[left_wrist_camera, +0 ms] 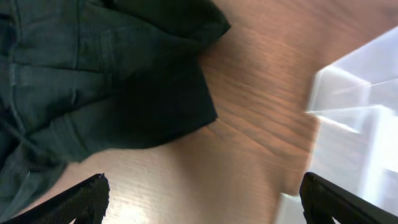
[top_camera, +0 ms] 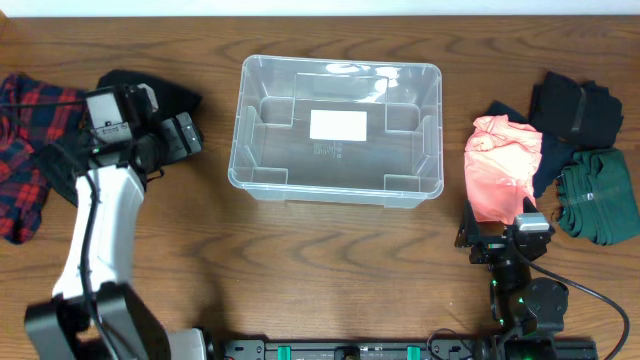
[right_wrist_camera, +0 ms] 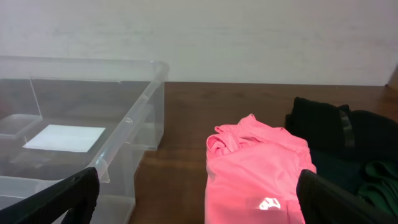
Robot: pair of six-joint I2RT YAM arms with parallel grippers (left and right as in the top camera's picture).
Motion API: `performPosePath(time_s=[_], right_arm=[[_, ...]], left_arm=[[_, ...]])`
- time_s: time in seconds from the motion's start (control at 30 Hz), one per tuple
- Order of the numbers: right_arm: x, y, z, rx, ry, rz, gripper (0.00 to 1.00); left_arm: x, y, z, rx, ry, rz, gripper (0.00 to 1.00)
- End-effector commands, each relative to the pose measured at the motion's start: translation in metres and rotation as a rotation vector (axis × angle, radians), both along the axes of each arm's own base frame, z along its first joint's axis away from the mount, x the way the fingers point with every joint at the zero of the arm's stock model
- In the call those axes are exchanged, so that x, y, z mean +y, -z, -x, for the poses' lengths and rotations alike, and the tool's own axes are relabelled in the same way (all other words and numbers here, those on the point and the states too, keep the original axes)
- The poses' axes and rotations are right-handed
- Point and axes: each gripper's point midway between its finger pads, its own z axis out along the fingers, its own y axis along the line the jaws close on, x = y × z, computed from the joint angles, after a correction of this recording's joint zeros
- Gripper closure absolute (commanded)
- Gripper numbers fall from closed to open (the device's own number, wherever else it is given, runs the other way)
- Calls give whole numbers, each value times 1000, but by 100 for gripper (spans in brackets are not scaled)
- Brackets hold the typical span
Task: Pack container
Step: 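Reach the left gripper to the black garment and grasp it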
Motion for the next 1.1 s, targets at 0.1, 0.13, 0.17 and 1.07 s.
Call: performPosePath(time_s=[0.1, 0.13, 0.17, 1.07], right_arm=[[2, 1, 0, 2, -6, -12, 1], [2, 1, 0, 2, -6, -12, 1], [2, 1, 0, 2, -7, -12, 1], [2, 1, 0, 2, -7, -12, 1]], left_arm=[[12, 20, -24, 3, 11, -136, 2], [14, 25, -27, 9, 4, -165, 2], [15, 29, -30, 14, 9, -190, 2], [35, 119, -53, 134, -28, -458, 2]])
